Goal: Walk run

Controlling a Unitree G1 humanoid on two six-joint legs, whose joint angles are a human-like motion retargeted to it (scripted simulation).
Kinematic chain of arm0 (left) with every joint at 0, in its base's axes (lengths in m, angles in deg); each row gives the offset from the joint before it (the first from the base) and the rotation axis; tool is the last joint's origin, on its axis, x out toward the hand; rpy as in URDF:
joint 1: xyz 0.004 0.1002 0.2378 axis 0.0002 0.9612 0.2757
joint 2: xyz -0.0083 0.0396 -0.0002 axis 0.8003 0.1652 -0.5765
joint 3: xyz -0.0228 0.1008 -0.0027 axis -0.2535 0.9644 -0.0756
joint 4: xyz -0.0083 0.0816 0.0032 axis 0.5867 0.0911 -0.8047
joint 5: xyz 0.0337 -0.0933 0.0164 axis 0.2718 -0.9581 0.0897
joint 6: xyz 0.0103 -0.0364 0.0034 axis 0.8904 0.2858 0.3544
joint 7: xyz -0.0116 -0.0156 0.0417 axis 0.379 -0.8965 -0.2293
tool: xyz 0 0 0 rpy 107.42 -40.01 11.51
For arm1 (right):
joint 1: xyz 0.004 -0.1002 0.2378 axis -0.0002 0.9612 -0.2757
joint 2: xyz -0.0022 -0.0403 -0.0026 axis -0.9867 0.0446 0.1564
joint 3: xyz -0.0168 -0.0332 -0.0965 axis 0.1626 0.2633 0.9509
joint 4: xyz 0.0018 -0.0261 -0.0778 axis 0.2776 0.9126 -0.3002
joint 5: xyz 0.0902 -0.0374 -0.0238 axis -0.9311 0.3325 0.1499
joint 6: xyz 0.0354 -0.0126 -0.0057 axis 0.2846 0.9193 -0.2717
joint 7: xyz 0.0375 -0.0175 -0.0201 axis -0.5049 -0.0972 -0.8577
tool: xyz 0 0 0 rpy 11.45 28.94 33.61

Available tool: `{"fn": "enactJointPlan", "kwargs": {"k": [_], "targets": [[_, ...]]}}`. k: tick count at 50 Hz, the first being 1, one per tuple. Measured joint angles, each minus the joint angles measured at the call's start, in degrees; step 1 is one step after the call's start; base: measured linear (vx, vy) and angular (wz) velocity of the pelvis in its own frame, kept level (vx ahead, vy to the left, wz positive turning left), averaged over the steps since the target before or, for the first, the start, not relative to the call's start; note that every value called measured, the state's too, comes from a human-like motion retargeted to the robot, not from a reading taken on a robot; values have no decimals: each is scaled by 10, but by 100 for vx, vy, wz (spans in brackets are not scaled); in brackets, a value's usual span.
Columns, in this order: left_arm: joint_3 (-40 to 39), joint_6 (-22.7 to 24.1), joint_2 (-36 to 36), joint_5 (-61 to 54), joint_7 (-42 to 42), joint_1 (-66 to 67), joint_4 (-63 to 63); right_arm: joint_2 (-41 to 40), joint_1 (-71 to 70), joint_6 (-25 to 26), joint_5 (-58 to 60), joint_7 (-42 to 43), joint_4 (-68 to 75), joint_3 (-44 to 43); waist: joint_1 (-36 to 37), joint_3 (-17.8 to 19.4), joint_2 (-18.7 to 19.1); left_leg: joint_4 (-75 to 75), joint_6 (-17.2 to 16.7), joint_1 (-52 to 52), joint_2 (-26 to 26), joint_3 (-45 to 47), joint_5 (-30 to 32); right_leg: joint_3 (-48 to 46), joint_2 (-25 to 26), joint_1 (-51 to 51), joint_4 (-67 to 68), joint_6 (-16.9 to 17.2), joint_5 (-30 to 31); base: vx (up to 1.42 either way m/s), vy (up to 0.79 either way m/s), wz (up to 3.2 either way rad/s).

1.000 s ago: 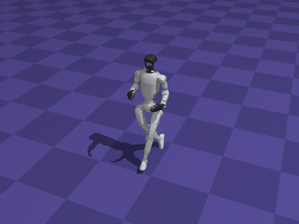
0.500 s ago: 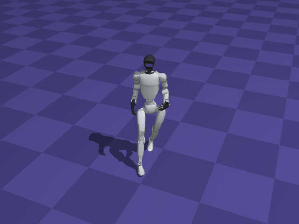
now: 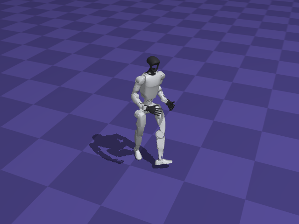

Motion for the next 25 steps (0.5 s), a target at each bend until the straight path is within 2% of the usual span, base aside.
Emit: {"fn": "enactJointPlan", "kwargs": {"k": [2,3,5,7,8,10,12,15,18,20,23,25], "targets": [[-17,11,-26,3,16,5,-5,-15,10,4,19,4,32,0,3,0,-13,-14,19,28,-8,13,14,5,-4,15,22,21,33,90,6,43],[-26,14,-39,3,19,11,-5,-24,17,5,25,3,49,2,12,-3,-25,-12,41,42,-10,13,14,12,-15,20,40,37,66,93,-2,-27],[-41,15,-60,-4,17,29,-7,-44,34,3,44,-9,87,1,34,-14,-54,-5,111,68,-18,22,21,17,-52,38,79,61,177,119,-8,-43],[-52,2,-61,-27,5,35,-15,-60,56,-3,85,-19,125,-2,19,-18,-37,20,111,84,-4,-41,-22,29,-41,29,156,27,292,117,8,58],[-60,-8,-62,-39,-1,29,-20,-64,66,-3,112,-13,143,2,10,-12,-15,46,111,75,23,-91,-27,35,-29,6,218,-9,336,91,37,125],[-55,-20,-52,-46,-3,10,-26,-71,78,4,160,18,177,-2,-9,2,27,89,111,53,35,-202,-49,80,8,-53,332,-65,393,70,37,196],[-30,-10,-41,-29,10,-2,-24,-70,92,9,188,34,204,-18,-20,4,58,87,111,93,48,-177,-54,150,55,-108,392,-42,323,76,34,260],[-3,4,-31,-4,28,-36,-22,-65,121,15,201,38,213,-48,-32,10,88,26,111,138,1,-255,-32,184,56,-178,419,-68,234,62,30,288],[37,4,-26,-10,30,-61,-20,-61,161,9,173,51,202,-78,-41,5,101,-17,111,181,-47,-339,-11,159,-22,-225,371,-110,176,74,28,317],[64,-1,-21,-25,28,-75,-17,-65,180,5,147,63,195,-94,-65,-1,108,-27,111,199,-72,-424,-4,149,-44,-249,301,-116,166,73,2,380],[82,-15,-10,-50,10,-98,-20,-75,191,6,114,68,187,-111,-105,-6,106,-24,111,217,-106,-549,4,233,-23,-302,212,-85,169,73,-17,370],[87,-23,3,-65,0,-114,-26,-78,190,9,100,69,186,-114,-108,-4,96,-16,111,236,-130,-602,2,308,-10,-332,158,-47,170,79,-20,253]]}}
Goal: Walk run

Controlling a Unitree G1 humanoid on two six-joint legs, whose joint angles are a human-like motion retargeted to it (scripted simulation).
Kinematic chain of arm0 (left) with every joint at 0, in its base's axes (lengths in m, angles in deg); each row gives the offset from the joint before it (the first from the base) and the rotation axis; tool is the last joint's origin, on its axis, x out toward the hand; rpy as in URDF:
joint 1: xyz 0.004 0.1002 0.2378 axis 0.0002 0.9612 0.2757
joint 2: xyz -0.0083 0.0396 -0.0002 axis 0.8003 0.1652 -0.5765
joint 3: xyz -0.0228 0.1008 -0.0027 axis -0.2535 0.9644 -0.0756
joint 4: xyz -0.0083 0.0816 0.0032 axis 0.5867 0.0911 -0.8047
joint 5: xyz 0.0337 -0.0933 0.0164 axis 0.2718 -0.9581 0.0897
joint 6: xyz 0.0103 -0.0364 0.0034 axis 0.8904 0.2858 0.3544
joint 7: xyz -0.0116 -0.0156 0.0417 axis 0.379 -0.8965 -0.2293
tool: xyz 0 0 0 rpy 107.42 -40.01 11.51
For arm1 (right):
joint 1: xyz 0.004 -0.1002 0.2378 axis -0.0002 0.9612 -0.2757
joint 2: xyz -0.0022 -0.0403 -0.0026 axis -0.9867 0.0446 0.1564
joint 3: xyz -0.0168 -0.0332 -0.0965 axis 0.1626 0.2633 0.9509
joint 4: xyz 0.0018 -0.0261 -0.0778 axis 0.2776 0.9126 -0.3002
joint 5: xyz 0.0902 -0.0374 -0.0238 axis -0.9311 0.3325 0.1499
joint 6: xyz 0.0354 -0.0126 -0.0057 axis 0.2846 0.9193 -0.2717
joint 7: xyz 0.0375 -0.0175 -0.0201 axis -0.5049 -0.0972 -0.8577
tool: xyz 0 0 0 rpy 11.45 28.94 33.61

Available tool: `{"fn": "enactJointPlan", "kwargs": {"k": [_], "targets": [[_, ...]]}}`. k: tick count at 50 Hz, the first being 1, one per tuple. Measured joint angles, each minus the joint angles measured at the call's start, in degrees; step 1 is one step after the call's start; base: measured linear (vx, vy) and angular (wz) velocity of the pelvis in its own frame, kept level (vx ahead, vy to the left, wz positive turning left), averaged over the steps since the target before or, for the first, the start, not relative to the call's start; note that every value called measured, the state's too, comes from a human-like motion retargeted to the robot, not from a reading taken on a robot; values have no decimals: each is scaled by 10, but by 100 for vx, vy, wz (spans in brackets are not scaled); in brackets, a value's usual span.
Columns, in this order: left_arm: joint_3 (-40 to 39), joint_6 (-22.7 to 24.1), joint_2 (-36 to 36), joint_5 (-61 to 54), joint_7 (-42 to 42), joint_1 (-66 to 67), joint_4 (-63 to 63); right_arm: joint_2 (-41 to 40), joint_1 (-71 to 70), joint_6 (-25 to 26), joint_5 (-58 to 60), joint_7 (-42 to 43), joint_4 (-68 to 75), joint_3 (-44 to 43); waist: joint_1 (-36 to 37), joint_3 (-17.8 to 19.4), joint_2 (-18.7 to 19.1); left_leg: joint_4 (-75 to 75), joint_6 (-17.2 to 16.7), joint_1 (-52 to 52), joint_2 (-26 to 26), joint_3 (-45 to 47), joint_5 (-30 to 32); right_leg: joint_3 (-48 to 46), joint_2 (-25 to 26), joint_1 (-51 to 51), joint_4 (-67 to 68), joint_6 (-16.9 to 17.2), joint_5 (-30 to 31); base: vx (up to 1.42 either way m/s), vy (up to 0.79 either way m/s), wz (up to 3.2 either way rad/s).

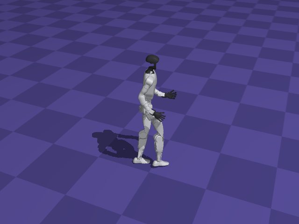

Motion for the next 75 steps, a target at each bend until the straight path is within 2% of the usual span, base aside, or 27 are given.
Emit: {"fn": "enactJointPlan", "kwargs": {"k": [3,7,10,12,15,17,18,22,24,30,33,37,40,42,45,47,51,54,57,58,60,62,64,67,70,72,75], "targets": [[-2,-10,35,-10,-13,-29,-15,7,-13,4,-19,-3,-5,9,3,14,-26,-6,0,55,-24,-34,4,39,-13,-40,-61,42,-21,84,-19,177],[-14,2,68,3,-5,-31,-21,31,-27,2,-9,-28,-30,22,-17,25,-32,-21,0,132,-32,-41,50,-51,-53,-65,-97,132,-54,93,-1,136],[-24,7,68,5,6,-6,-20,53,-34,5,18,-31,-49,28,-51,13,-14,-20,-12,165,-34,-18,136,-75,-59,-74,-49,103,-40,119,12,142],[-32,1,61,7,2,18,-16,52,-33,3,33,-18,-59,25,-74,-3,-1,12,-80,168,-13,3,224,-145,-85,-53,-26,104,-18,117,-19,174],[-44,-5,38,24,-17,66,-12,23,-29,0,31,8,-57,9,-96,-14,40,144,-260,119,65,55,350,0,2,-41,39,44,-115,133,-31,204],[-43,2,8,30,-5,82,-12,1,-52,-2,-4,9,-51,2,-84,-22,14,272,-300,67,60,154,380,-87,-86,6,40,57,-142,119,-13,147],[-43,10,-4,32,4,89,-12,-11,-63,-6,-27,7,-52,7,-77,-24,2,319,-300,42,70,173,380,-123,-98,36,24,52,-148,109,-29,76],[-63,27,-45,39,14,132,8,-31,-119,-27,-113,5,-74,39,-9,-26,-42,408,-190,-78,64,239,225,-91,-79,136,-69,46,-146,97,-21,-20],[-79,24,-53,33,11,149,28,-27,-153,-35,-135,10,-101,59,42,-18,-62,430,-192,-160,62,267,152,-117,-82,173,-110,41,-134,110,-11,-91],[-101,12,-21,14,34,164,111,22,-221,-32,-164,9,-219,93,128,-6,-70,395,-93,-374,211,382,-5,-119,10,246,-153,-10,-172,113,-23,18],[-97,13,-26,15,42,130,125,53,-233,-38,-166,5,-229,55,215,3,-85,315,-75,-445,235,398,-30,-124,33,281,-156,-13,-155,108,-9,-50],[-97,30,-45,0,71,95,127,54,-200,-38,-149,7,-170,43,241,16,-123,263,-58,-426,210,398,-15,-146,18,318,-116,5,36,143,0,5],[-96,38,-39,-6,83,84,134,38,-143,-35,-111,-6,-85,37,214,12,-133,300,-54,-363,189,373,-99,-172,-16,288,49,1,228,179,1,118],[-106,38,-21,-9,87,67,139,28,-95,-20,-73,-8,-22,40,144,37,-140,354,-48,-324,108,302,-165,-220,-64,225,343,-49,228,205,-13,280],[-117,26,14,-22,91,11,144,-4,-24,-12,-31,-8,53,16,68,46,-78,314,-69,-253,130,222,-192,-172,85,111,389,10,228,144,-33,193],[-110,18,28,-29,84,-19,143,-8,49,-27,-44,-31,73,0,61,51,-51,316,-79,-211,155,208,-216,-174,105,23,431,12,142,174,-57,71],[-89,28,24,-51,61,-12,148,35,185,-45,-103,-107,70,-20,-1,45,-35,172,-99,-70,100,177,-120,-226,-50,-118,418,-15,-16,198,-58,112],[-89,28,4,-78,52,33,149,62,227,-60,-122,-119,45,-51,-64,37,-2,49,-170,35,90,141,134,-223,-100,-190,273,19,-53,208,-63,96],[-96,18,-21,-93,50,80,146,54,227,-72,-126,-78,-6,-74,-104,40,25,53,-249,98,114,155,380,-158,-90,-202,94,87,-91,193,-58,34],[-101,16,-25,-91,49,91,145,44,216,-72,-120,-54,-30,-75,-104,50,33,122,-269,102,140,185,380,-147,-79,-191,62,103,-112,217,-69,-45],[-111,12,-33,-84,49,100,143,20,165,-65,-100,-8,-74,-76,-96,63,39,235,-252,107,158,209,380,-161,-78,-164,41,82,-125,218,-66,-69],[-123,4,-35,-73,44,100,144,-2,95,-56,-83,37,-112,-62,-80,62,24,298,-246,101,91,150,380,-166,-74,-128,75,8,-81,172,-50,-88],[-144,-9,-41,-60,23,127,145,-12,28,-53,-89,73,-136,-16,-52,46,7,374,-234,67,45,164,364,-97,-54,-96,160,-34,-187,236,-80,-107],[-135,-30,-59,-55,4,152,137,-21,-129,-48,-184,56,-147,-4,21,18,-4,559,-199,-98,35,179,229,-73,-34,-40,200,-54,-276,225,-52,-110],[-158,-43,-69,-75,-11,188,139,-12,-234,-42,-270,4,-194,58,72,-7,-4,598,-138,-249,136,262,81,-58,20,53,139,-81,-286,211,-27,-119],[-168,-55,-61,-72,-21,202,139,16,-269,-50,-290,-7,-228,74,118,-17,-20,531,-124,-328,173,297,40,-60,40,136,49,-75,-198,202,-21,-79],[-178,-71,-35,-50,-27,209,131,54,-268,-43,-265,-29,-257,75,207,-28,-76,339,-106,-391,204,391,9,-61,31,251,-71,-30,115,237,-20,-80]]}}
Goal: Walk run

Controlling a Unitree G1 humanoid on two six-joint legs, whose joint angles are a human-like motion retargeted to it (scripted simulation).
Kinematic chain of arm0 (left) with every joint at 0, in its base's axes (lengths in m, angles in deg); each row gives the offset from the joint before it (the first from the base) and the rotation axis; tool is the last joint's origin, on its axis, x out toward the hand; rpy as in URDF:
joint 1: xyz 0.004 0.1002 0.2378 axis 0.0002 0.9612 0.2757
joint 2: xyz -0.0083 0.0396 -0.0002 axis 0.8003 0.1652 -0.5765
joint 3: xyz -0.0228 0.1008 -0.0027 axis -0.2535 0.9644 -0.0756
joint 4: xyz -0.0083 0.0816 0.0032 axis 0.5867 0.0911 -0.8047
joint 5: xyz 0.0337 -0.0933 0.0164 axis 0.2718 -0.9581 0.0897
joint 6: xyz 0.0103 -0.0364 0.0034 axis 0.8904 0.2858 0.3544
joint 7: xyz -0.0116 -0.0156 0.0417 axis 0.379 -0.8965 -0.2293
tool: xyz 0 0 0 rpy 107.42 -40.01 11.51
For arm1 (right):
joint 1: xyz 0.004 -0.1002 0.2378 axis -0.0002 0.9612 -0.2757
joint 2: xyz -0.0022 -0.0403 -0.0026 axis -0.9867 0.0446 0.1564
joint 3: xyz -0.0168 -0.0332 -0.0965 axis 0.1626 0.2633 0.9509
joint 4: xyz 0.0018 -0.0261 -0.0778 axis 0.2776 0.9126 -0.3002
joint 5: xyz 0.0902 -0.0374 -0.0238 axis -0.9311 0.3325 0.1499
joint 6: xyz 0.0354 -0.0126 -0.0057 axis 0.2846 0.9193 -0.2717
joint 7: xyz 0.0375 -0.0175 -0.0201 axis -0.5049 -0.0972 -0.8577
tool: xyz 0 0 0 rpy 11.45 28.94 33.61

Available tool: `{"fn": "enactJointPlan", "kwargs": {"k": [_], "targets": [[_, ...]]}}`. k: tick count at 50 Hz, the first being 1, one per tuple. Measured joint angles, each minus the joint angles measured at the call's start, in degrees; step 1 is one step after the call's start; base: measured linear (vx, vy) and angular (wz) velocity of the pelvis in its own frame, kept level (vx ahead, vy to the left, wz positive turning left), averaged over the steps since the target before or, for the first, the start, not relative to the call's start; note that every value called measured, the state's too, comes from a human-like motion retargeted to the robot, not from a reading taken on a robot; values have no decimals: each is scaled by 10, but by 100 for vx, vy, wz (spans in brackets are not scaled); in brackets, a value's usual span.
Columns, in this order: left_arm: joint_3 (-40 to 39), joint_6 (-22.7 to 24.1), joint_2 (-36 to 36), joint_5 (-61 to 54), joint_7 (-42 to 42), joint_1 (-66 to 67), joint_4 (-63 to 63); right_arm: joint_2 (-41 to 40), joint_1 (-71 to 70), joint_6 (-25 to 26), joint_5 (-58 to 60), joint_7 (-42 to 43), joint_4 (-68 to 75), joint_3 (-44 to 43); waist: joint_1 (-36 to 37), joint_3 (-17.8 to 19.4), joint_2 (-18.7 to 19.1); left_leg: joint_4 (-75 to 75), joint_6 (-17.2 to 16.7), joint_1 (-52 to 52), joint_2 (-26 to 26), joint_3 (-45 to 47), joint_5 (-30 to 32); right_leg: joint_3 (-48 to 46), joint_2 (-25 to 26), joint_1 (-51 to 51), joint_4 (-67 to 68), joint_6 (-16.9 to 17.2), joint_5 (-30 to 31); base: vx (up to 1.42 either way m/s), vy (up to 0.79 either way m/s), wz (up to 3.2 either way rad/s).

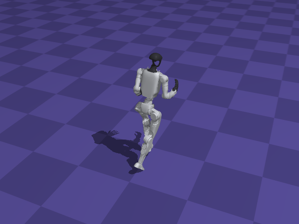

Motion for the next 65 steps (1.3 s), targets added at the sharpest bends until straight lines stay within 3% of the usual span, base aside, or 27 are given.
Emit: {"fn": "enactJointPlan", "kwargs": {"k": [2,4,6,7,8,10,12,15,17,22,25,27,30,32,33,36,39,42,45,48,50,52,53,56,58,63,65], "targets": [[7,14,13,13,13,-9,-1,13,32,20,34,-16,-5,-26,25,24,-41,-158,-13,15,-53,-8,-18,-37,-50,40,70,45,113,209,-19,42],[10,31,24,25,27,-41,1,9,65,28,67,-19,3,-45,14,59,-61,-244,-47,35,-118,-54,-49,-71,-83,46,240,72,113,288,-20,158],[9,39,31,35,39,-82,7,-10,98,26,92,-4,31,-44,-19,91,-59,-278,-74,78,-146,-82,-65,-24,-15,49,356,82,113,207,-33,179],[10,40,34,36,46,-103,14,-20,116,25,100,4,53,-36,-34,106,-56,-274,-52,103,-151,-91,-48,-3,29,47,395,93,113,181,-44,118],[14,40,38,35,56,-123,25,-29,135,24,106,8,79,-25,-43,114,-55,-249,14,122,-150,-94,10,-16,46,39,434,106,113,251,-54,112],[25,46,48,38,68,-139,49,-61,212,25,119,-31,146,-24,-87,104,-48,-143,106,141,-188,-178,-47,-137,40,19,479,47,113,290,-62,125],[20,54,54,28,70,-177,55,-66,291,44,81,-108,226,-21,-101,97,-5,-64,91,151,-86,-196,-110,-146,59,-78,544,6,61,235,-38,28],[30,60,46,28,64,-226,36,-30,386,99,-93,-237,282,-2,-112,58,4,-84,106,239,-117,-175,-173,-136,-14,-232,571,-57,-80,229,-48,7],[57,75,53,17,70,-215,35,-18,437,103,-140,-256,290,-30,-172,45,13,-170,80,329,-150,-210,-93,-153,-66,-301,499,-55,-129,229,-55,162],[73,48,58,-40,41,-156,38,53,501,27,-68,-220,245,-108,-311,56,66,-282,-107,498,-106,-244,371,-154,-97,-365,167,23,-155,234,-71,141],[68,24,63,-68,13,-124,58,77,504,0,6,-178,181,-139,-351,92,85,-114,-194,529,-45,-156,371,-63,-69,-351,18,132,-215,242,-75,6],[53,13,62,-71,8,-115,74,75,483,1,30,-146,132,-137,-347,98,80,-71,-189,550,-63,-188,371,-75,-67,-327,-1,112,-239,228,-75,-64],[27,10,60,-61,14,-97,111,46,427,14,42,-106,51,-114,-347,86,67,-12,-144,553,-84,-160,371,-114,-82,-310,94,-20,-177,259,-86,-56],[17,31,40,-28,2,-40,113,14,385,12,14,-79,41,-77,-318,44,53,37,-72,522,-121,-150,330,57,-6,-296,209,-19,-275,268,-101,-73],[40,42,36,-18,7,-22,103,-14,347,10,-25,-89,62,-94,-295,22,50,111,-53,462,-131,-185,276,-1,-42,-272,225,-25,-295,256,-77,-60],[73,36,16,-41,14,-4,72,-43,249,-1,-155,-64,62,7,-188,-23,22,165,0,317,-123,-120,136,29,-14,-173,193,-59,-324,211,-43,-161],[63,15,20,-36,14,11,63,-45,197,-3,-172,-77,19,47,-132,-38,3,75,7,210,-89,-71,60,2,-9,-61,91,-49,-163,247,-19,-68],[47,20,39,11,25,8,74,-23,168,2,-133,-83,-31,44,-58,-34,-36,-113,11,159,-84,-4,18,-39,-45,38,35,42,98,210,-22,-67],[55,50,61,47,58,-24,86,-11,170,22,-85,-82,-77,8,-19,11,-84,-302,-16,163,-168,-73,-12,-101,-118,78,225,130,113,255,-27,50],[64,59,76,39,79,-80,111,-17,176,28,-58,-89,-88,-6,-42,58,-84,-386,-47,193,-192,-155,-17,-3,-15,93,346,111,113,168,-42,122],[74,51,87,18,100,-112,137,-16,196,28,-41,-97,-70,14,-42,73,-60,-338,-2,205,-158,-161,123,9,52,102,376,109,113,269,-50,31],[92,57,96,-3,105,-116,151,-21,286,25,-9,-136,-25,17,-80,37,-40,-195,93,191,-161,-202,13,-82,69,77,384,67,100,267,-41,110],[81,64,100,-19,95,-132,144,-20,328,34,3,-157,9,11,-90,29,-26,-132,64,187,-120,-232,-30,-131,42,45,432,29,61,263,-46,32],[56,80,78,-30,84,-173,118,11,406,53,-44,-194,68,53,-97,-1,-4,-85,65,237,-95,-194,-119,-111,-7,-95,491,-23,-71,211,-48,-79],[86,103,66,-23,94,-161,110,26,460,60,-80,-215,84,35,-121,-20,5,-155,49,313,-108,-199,-82,-105,-20,-167,425,-14,-121,220,-54,51],[95,99,61,-40,88,-117,104,74,528,36,-52,-223,82,-47,-243,-18,24,-304,-79,487,-135,-242,282,-87,-62,-258,108,50,-154,184,-48,115],[99,89,68,-40,80,-100,106,82,544,15,-24,-202,74,-79,-276,-11,27,-302,-136,544,-113,-213,371,-34,-59,-259,-2,80,-188,224,-78,73]]}}
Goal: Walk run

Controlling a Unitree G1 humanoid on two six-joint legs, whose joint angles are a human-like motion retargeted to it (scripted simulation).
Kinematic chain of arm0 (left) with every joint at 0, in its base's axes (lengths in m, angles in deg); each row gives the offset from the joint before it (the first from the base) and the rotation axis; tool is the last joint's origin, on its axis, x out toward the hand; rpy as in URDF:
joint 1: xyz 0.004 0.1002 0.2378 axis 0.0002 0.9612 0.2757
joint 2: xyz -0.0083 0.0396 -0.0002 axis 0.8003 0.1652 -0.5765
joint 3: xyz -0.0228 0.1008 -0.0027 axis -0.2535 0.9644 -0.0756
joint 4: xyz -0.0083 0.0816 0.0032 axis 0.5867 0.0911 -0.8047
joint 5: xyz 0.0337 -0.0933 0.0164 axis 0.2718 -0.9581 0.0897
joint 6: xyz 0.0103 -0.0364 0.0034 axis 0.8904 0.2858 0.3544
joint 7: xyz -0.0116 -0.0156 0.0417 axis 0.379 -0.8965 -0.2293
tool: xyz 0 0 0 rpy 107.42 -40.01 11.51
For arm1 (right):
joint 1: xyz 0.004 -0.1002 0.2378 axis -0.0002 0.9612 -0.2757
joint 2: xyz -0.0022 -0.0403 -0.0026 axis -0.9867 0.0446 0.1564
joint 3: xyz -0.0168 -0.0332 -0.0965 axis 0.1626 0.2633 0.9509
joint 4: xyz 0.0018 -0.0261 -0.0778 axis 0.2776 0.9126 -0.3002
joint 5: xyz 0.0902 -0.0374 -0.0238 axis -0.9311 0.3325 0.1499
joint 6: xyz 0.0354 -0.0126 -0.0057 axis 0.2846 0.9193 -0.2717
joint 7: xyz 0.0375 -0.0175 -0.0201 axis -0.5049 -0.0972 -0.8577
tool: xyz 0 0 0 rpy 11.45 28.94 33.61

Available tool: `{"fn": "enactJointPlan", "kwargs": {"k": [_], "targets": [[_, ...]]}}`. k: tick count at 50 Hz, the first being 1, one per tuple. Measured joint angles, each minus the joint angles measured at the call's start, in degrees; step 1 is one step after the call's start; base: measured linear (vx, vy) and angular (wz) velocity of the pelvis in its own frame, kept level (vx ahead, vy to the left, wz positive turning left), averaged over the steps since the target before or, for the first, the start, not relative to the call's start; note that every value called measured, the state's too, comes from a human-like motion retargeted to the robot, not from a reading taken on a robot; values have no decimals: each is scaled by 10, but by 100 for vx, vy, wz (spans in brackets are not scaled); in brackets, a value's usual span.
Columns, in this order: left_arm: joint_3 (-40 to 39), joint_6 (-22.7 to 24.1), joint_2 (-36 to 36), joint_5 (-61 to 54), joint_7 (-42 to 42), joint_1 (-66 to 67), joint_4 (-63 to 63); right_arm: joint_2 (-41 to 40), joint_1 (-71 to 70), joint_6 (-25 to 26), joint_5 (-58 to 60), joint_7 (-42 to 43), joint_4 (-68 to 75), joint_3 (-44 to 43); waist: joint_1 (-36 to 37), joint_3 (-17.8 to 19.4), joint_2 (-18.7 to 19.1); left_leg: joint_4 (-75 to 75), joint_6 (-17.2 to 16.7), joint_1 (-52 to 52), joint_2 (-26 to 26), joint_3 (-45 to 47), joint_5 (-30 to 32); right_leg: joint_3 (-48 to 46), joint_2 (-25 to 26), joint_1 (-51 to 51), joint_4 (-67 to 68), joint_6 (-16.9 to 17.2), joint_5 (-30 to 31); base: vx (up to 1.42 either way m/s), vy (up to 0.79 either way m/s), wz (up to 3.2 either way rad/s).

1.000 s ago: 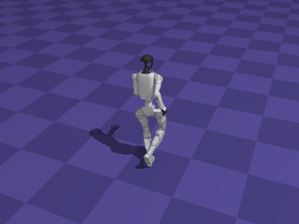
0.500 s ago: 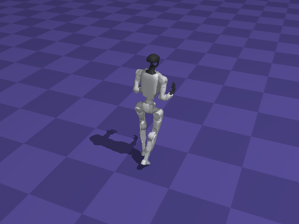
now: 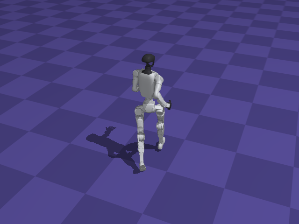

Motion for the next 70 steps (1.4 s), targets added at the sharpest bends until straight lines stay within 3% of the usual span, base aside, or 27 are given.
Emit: {"fn": "enactJointPlan", "kwargs": {"k": [2,3,5,7,8,10,13,16,21,25,27,28,29,30,32,33,38,43,50,52,55,57,58,60,61,64,70], "targets": [[0,-9,7,5,-7,9,6,-7,2,-18,30,32,-12,-20,-11,18,16,98,-35,19,49,27,0,-26,-15,4,-47,29,-37,189,-67,13],[0,-15,7,8,-11,5,9,-13,-7,-22,49,56,-17,-26,-13,25,18,153,-35,22,63,37,0,-30,-13,7,-49,21,-51,206,-72,18],[2,-30,3,14,-18,-8,14,-33,-39,-20,76,102,-26,-35,-25,33,-6,223,1,38,57,33,0,-31,-46,18,-24,-8,38,198,-69,24],[-9,-41,-11,26,-34,2,16,-59,-82,-12,77,125,-28,-16,4,-2,-28,260,50,30,33,75,-8,5,-36,10,54,-91,39,206,-90,-86],[-26,-39,-21,38,-57,30,6,-79,-100,-9,69,133,-19,14,9,-17,-27,294,73,18,26,78,-31,102,35,10,123,-83,-18,245,-115,-55],[2,-17,-25,34,-77,54,-33,-156,-206,10,28,74,57,-44,33,-37,-24,418,94,-96,26,4,-124,-30,-22,14,183,-83,-47,195,-77,15],[36,2,-26,-3,-32,70,-80,-170,-299,31,-43,40,80,59,75,-61,-33,390,128,-198,23,75,-249,17,18,92,147,-89,-66,128,-27,-125],[45,-7,0,-11,-29,80,-96,-155,-353,18,-66,38,42,150,92,-46,-42,262,150,-278,25,115,-310,21,32,176,62,-59,31,149,-19,-47],[31,-23,54,23,-46,90,-87,-106,-414,28,-9,0,-57,218,166,-11,-57,-51,108,-318,-22,74,-354,-5,64,319,-26,-25,188,131,-29,-97],[25,-22,70,42,-40,85,-65,-71,-443,31,15,-1,-129,237,219,8,-69,-118,84,-320,4,133,-381,1,70,390,11,23,257,135,-16,-99],[30,-18,70,45,-26,80,-45,-61,-453,33,22,7,-148,239,227,7,-57,-39,158,-332,35,149,-306,12,89,397,78,75,282,151,-17,-69],[32,-14,68,44,-20,80,-36,-60,-455,34,25,5,-150,240,219,-2,-61,21,221,-348,30,149,-319,11,96,387,128,95,296,171,-8,-19],[31,-11,59,41,-22,82,-40,-64,-446,31,35,-5,-139,233,214,-10,-68,83,234,-360,14,106,-344,17,93,364,212,100,301,214,14,-3],[30,-7,47,37,-28,85,-50,-69,-430,26,47,-20,-121,223,211,-19,-76,145,221,-369,-8,42,-374,28,87,333,314,96,301,185,28,-81],[-66,-48,12,21,-66,49,-95,-99,-424,32,100,-29,-53,222,199,-42,-32,222,220,-369,88,138,-443,109,134,270,380,77,264,105,18,-131],[-61,-43,-4,33,-61,38,-110,-114,-417,39,132,-12,-19,213,194,-46,-14,219,223,-346,99,157,-457,92,131,243,395,55,228,105,11,-24],[0,20,-32,42,15,16,-141,-165,-325,25,158,52,51,175,137,-36,8,91,190,-236,41,114,-400,26,66,146,294,-19,91,92,7,110],[46,-1,-18,46,4,-16,-153,-202,-234,23,5,58,63,141,88,-14,-6,-34,165,-124,-34,56,-317,-24,5,101,58,-16,53,93,-1,138],[85,-18,48,70,-26,-82,-161,-161,-218,7,-64,137,72,147,46,19,-41,-64,177,0,-83,-27,-361,-76,-29,38,-106,60,16,73,-16,100],[85,-23,57,80,-42,-93,-172,-152,-242,17,-55,133,78,157,47,11,-45,-51,160,14,-85,-23,-359,-85,-29,28,-70,-19,48,79,-27,6],[84,-24,55,106,-68,-89,-192,-159,-280,44,-41,90,88,168,19,-13,-47,5,114,25,-78,-17,-295,-115,-50,32,-25,-54,123,97,-39,75],[80,-17,44,135,-90,-69,-202,-169,-300,51,-31,74,92,177,-7,-18,-27,92,64,3,-36,-1,-192,45,7,41,13,-64,55,90,-40,112],[86,-11,34,150,-98,-58,-205,-173,-315,50,-26,77,95,176,-20,-13,-20,158,36,-17,-12,0,-150,47,8,50,31,-61,32,96,-40,118],[102,-3,18,167,-104,-47,-214,-178,-348,49,-10,84,99,175,-34,-14,-26,279,5,-64,28,27,-100,-82,-46,91,34,-62,17,78,-36,71],[105,-5,13,168,-108,-48,-218,-179,-360,47,2,83,96,184,-35,-19,-38,308,4,-81,10,24,-88,-79,-45,102,25,-68,13,52,-27,-21],[110,-14,4,171,-128,-58,-234,-182,-395,43,47,86,94,206,-16,-22,-62,371,19,-148,-29,18,-160,-35,-31,129,17,-71,-5,53,-21,-104],[113,-17,2,155,-145,-48,-238,-152,-416,16,96,95,79,228,29,-15,-86,299,49,-251,33,72,-290,44,8,181,-34,-77,0,56,-16,-136]]}}
